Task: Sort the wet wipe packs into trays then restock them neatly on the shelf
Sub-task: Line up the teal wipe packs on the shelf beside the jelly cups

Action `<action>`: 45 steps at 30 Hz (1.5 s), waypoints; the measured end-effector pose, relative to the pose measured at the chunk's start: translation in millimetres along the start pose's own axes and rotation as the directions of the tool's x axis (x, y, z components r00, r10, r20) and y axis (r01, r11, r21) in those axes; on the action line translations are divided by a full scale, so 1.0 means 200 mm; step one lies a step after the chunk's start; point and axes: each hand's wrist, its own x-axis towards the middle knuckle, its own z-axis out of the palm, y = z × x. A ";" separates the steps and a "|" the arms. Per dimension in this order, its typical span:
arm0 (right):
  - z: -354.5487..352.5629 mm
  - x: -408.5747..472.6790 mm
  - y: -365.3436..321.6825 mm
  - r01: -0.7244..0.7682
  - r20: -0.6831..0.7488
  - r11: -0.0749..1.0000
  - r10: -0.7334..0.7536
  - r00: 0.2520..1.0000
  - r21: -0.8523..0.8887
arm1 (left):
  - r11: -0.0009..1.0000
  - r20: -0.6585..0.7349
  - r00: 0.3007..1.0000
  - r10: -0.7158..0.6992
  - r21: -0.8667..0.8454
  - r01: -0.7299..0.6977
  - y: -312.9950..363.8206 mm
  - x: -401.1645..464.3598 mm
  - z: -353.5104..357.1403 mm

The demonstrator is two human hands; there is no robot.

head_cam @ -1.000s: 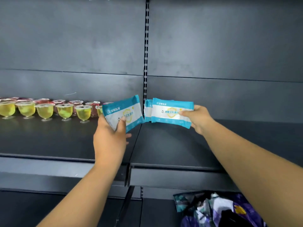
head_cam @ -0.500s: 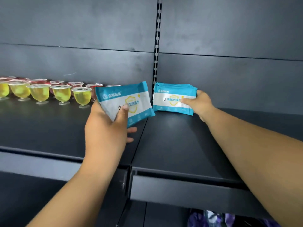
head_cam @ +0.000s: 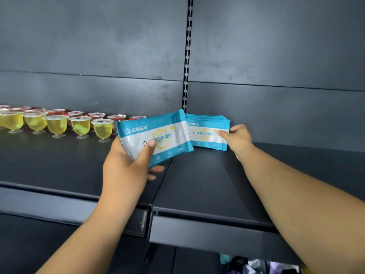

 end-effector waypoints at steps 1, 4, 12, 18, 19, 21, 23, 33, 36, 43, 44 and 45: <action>-0.03 -0.03 -0.04 0.016 -0.048 0.999 -0.014 0.999 0.032 | 1.000 0.019 1.000 0.000 0.001 0.000 0.01 -0.01 0.00; -0.14 -0.21 -0.19 -0.005 0.118 0.957 -0.030 0.993 0.291 | 0.999 0.099 0.995 -0.013 -0.030 0.016 0.05 -0.03 0.00; -0.28 -0.57 -0.33 -0.115 0.723 0.914 -0.226 0.653 0.389 | 0.982 0.282 0.959 -0.003 -0.179 0.055 0.12 -0.05 0.02; -0.37 -0.38 -0.27 -0.069 0.389 0.877 -0.139 0.911 0.475 | 0.966 0.281 0.954 0.107 0.198 -0.166 0.14 -0.13 0.11; -0.36 -0.34 -0.23 -0.066 0.337 0.893 -0.098 0.936 0.444 | 0.905 0.370 0.915 0.161 0.315 -0.287 0.13 -0.16 0.13; -0.29 -0.26 -0.17 -0.095 0.302 0.930 -0.018 0.953 0.355 | 0.721 0.540 0.826 0.161 0.507 -0.472 0.11 -0.22 0.14; -0.21 -0.20 -0.13 -0.128 0.307 0.955 0.041 0.951 0.267 | 0.578 0.582 0.804 0.122 0.617 -0.534 0.10 -0.23 0.15; 0.01 0.02 -0.04 0.081 0.150 0.988 -0.061 0.987 -0.131 | 0.431 0.495 0.760 0.422 0.628 -0.648 0.03 -0.20 0.18; 0.00 0.00 -0.04 0.098 0.104 0.980 -0.080 0.991 -0.176 | 0.431 0.498 0.747 0.441 0.613 -0.662 0.04 -0.20 0.17; -0.10 -0.11 -0.04 0.039 0.025 0.914 -0.031 0.999 -0.403 | 0.460 0.522 0.774 0.359 0.622 -0.634 0.02 -0.22 0.19; -0.14 -0.14 -0.05 0.037 0.012 0.908 -0.035 0.999 -0.418 | 0.469 0.531 0.782 0.327 0.628 -0.622 0.03 -0.22 0.18; -0.18 -0.17 -0.07 0.047 0.009 0.900 -0.048 0.999 -0.434 | 0.468 0.545 0.786 0.292 0.635 -0.615 0.04 -0.22 0.18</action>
